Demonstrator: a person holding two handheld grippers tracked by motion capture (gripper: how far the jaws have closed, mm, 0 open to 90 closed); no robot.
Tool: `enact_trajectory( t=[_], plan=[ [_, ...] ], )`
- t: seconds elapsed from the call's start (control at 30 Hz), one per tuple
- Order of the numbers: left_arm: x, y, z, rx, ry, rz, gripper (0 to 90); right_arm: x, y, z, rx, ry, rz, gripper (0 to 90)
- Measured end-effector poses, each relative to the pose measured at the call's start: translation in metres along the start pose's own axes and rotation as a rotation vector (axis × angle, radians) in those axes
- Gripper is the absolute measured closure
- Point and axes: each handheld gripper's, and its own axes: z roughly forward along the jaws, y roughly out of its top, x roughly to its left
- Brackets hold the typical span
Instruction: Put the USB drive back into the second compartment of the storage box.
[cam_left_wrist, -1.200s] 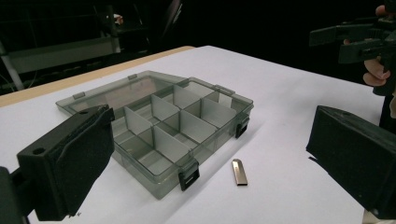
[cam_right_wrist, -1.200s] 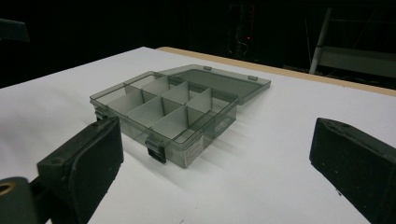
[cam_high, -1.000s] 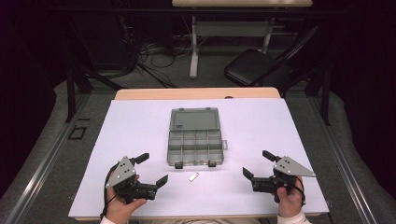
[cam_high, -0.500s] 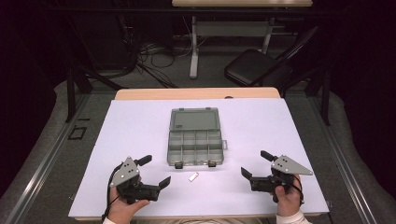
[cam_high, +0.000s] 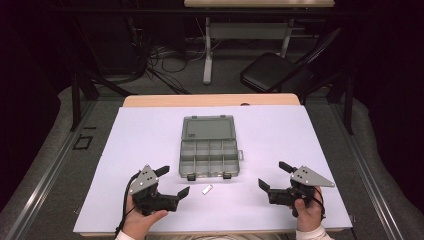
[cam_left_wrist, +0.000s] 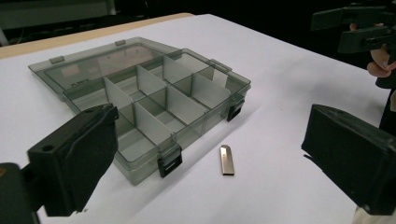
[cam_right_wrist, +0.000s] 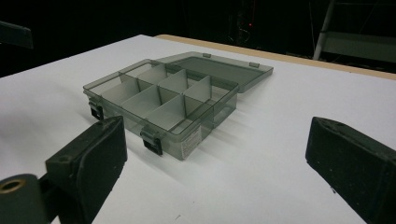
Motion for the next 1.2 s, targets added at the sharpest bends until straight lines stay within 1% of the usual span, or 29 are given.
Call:
enact_trajectory(
  t=[0.13,0.17,0.23,0.3,0.4,0.5,0.57,0.73,0.77,0.8,0.93,1.03,1.2],
  plan=[
    [-0.003,0.006,0.007,0.025,-0.010,-0.003,9.9,0.000,0.000,0.000,0.000,0.001,0.001,5.4],
    [-0.003,0.006,0.007,0.025,-0.010,-0.003,10.9,0.000,0.000,0.000,0.000,0.001,0.001,5.4],
    [-0.004,0.009,0.009,0.030,-0.021,-0.007,15.5,-0.001,0.000,0.001,-0.001,-0.001,0.002,5.6],
    [-0.006,0.012,0.011,0.036,-0.026,-0.003,16.0,-0.001,0.000,0.000,-0.002,-0.001,0.002,5.6],
    [-0.008,0.016,0.014,0.045,-0.024,0.005,18.0,-0.001,0.000,0.000,-0.001,-0.001,0.001,5.8],
    [-0.009,0.018,0.018,0.046,-0.023,-0.005,21.4,-0.001,0.000,0.000,0.001,0.000,0.001,6.1],
    [-0.009,0.020,0.020,0.058,-0.023,0.001,22.7,-0.001,0.000,0.000,0.002,0.001,0.001,6.3],
    [-0.010,0.023,0.027,0.072,-0.020,0.002,27.2,-0.001,0.000,0.000,0.004,0.003,-0.001,6.5],
    [-0.010,0.024,0.027,0.076,-0.018,0.004,28.7,-0.001,-0.001,0.001,0.004,0.004,-0.002,6.6],
    [-0.010,0.024,0.028,0.080,-0.022,0.000,32.2,-0.001,-0.001,0.001,0.005,0.003,-0.003,6.7],
    [-0.010,0.025,0.031,0.093,-0.017,0.011,32.3,-0.001,-0.001,0.001,0.006,0.005,-0.004,6.9],
    [-0.012,0.024,0.032,0.093,-0.001,0.027,32.1,-0.001,-0.001,0.001,0.005,0.007,-0.003,7.1],
    [-0.013,0.024,0.034,0.101,-0.014,0.030,30.2,-0.001,-0.001,0.001,0.007,0.006,-0.006,7.7]
  ],
)
